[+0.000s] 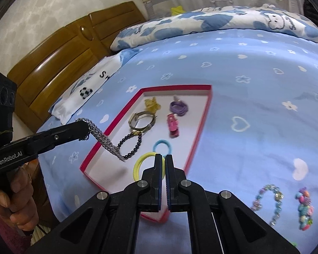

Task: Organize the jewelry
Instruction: 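Carry the chain bracelet and yellow hair tie into the tray while both tools open to release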

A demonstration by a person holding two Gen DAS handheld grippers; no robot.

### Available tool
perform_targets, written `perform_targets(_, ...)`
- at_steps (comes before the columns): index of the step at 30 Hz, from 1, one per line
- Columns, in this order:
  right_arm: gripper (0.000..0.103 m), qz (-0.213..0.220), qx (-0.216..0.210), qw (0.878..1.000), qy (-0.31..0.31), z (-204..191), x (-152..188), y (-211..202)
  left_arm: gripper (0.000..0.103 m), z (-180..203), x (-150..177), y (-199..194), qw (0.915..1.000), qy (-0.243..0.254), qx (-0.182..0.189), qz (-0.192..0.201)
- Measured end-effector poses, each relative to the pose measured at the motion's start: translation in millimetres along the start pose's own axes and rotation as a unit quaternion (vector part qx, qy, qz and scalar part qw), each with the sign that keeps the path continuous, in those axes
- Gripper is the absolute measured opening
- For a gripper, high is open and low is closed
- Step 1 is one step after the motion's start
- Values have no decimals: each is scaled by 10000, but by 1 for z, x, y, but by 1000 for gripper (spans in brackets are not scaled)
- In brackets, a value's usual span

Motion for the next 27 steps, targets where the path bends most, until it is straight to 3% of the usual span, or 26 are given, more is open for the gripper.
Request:
perform_targets(13,2,-439,178,9984,-299,-14,9,46,8,-44,14,33,9983,-396,-308,-305)
perform_targets(27,2,-881,430,9931,-643,-16,19,80,8,-74,30,60,9920,-521,-976,-613)
Point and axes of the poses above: each gripper's, at about its wrist camera, not at the fingertips, and y roughly the way its jaws point, z to its right, x to its underside, the point moved 10 cm from there along y, roughly the way its jaws point, and after that the axes turned 1 degree about x, right-handed, at the moved point
